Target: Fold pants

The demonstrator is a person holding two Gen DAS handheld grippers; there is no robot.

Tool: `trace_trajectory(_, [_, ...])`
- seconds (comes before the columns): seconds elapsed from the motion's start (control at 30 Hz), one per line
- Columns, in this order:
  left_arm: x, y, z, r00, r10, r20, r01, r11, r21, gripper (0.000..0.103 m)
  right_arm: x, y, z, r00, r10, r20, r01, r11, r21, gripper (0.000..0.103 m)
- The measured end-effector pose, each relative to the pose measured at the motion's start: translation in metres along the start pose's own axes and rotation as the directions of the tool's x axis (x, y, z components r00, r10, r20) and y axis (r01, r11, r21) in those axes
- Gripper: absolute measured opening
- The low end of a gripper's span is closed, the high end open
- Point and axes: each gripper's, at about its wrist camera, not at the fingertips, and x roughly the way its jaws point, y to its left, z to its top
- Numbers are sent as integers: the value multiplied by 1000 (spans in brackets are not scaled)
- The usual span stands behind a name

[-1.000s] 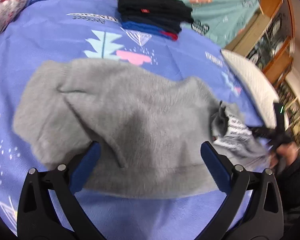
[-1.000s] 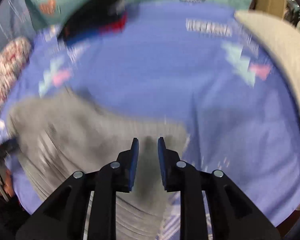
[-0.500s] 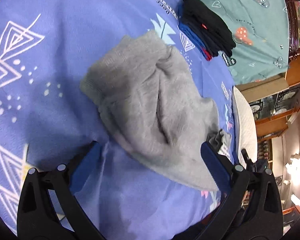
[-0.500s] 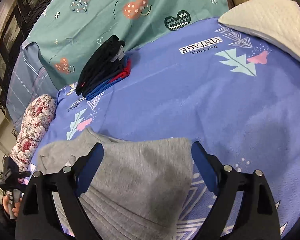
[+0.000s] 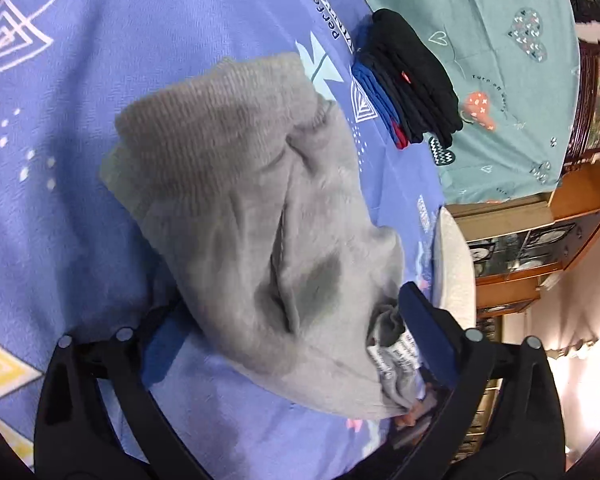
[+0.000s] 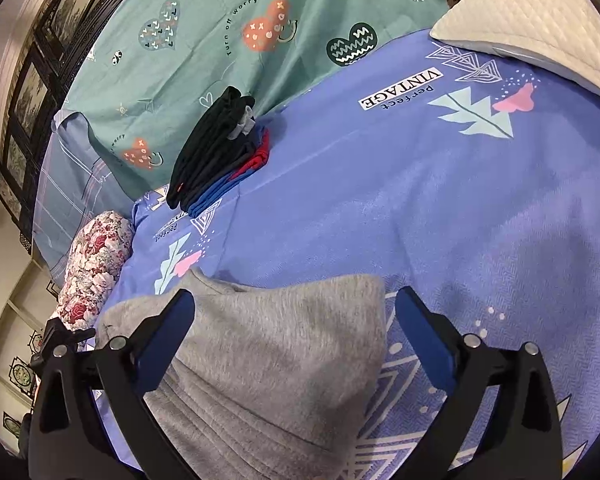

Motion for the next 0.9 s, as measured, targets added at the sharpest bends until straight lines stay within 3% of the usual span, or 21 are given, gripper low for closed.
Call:
trace_trajectory(0.1, [0, 1, 2, 1000, 13, 22, -12, 999, -45, 94, 1, 1, 0, 1000, 5, -2, -5, 1000, -7, 100])
trace_trajectory(0.17, [3, 3, 10, 998, 32, 49, -27, 995, -92, 99, 2, 1, 0, 1000, 4, -7, -4, 1000, -9, 100])
trace_trajectory(0.27, [11, 1, 22, 995, 49, 82, -39, 993, -110, 101, 3, 1, 0, 1000, 2, -11, -2, 1000, -9, 100])
trace_trajectory(0.33, [12, -2, 23, 994, 21, 109, -10, 995, -96, 99, 2, 2, 0, 1000, 3, -7, -3, 1000, -8, 100])
trace_trajectory(0.37, [12, -2, 22, 992, 14, 125, -2, 996, -93, 86, 1, 1, 0, 1000, 5, -3, -5, 1000, -6, 100])
trace_trajectory(0.43, [10, 3, 19, 988, -10, 154, 23, 996, -85, 69, 0, 0, 0, 1000, 8, 2, -7, 1000, -3, 100])
trace_trajectory(0.47, [8, 5, 17, 986, -21, 165, 34, 997, -75, 50, -1, 0, 0, 1000, 9, 2, -9, 1000, -2, 100])
trace_trajectory(0.5, [7, 3, 16, 985, -23, 170, 33, 998, -54, 41, -1, -1, 0, 1000, 12, 3, -12, 1000, -1, 100])
trace_trajectory(0.57, [5, -5, 13, 982, -13, 188, 15, 1000, -6, 36, 0, -2, 0, 1000, 13, 0, -13, 1000, 0, 100])
trace_trajectory(0.63, [1, -14, 9, 981, -13, 192, 6, 999, 39, 35, 2, -2, 1, 1000, 11, -9, -11, 1000, 1, 100])
trace_trajectory(0.73, [5, -5, 16, 986, -5, 169, 8, 1000, -15, 35, 3, -2, 1, 1000, 11, -12, -11, 1000, 6, 100])
trace_trajectory(0.8, [14, 3, 21, 991, -5, 136, 14, 998, -65, 45, 2, -3, 1, 1000, 16, -8, -16, 1000, 10, 100])
trace_trajectory(0.83, [17, 6, 23, 993, -3, 121, 13, 997, -78, 56, 2, -3, 1, 1000, 16, -8, -16, 1000, 12, 100])
trace_trajectory(0.9, [20, 5, 25, 993, 0, 122, 11, 995, -97, 62, 2, -3, 1, 1000, 17, -11, -17, 1000, 12, 100])
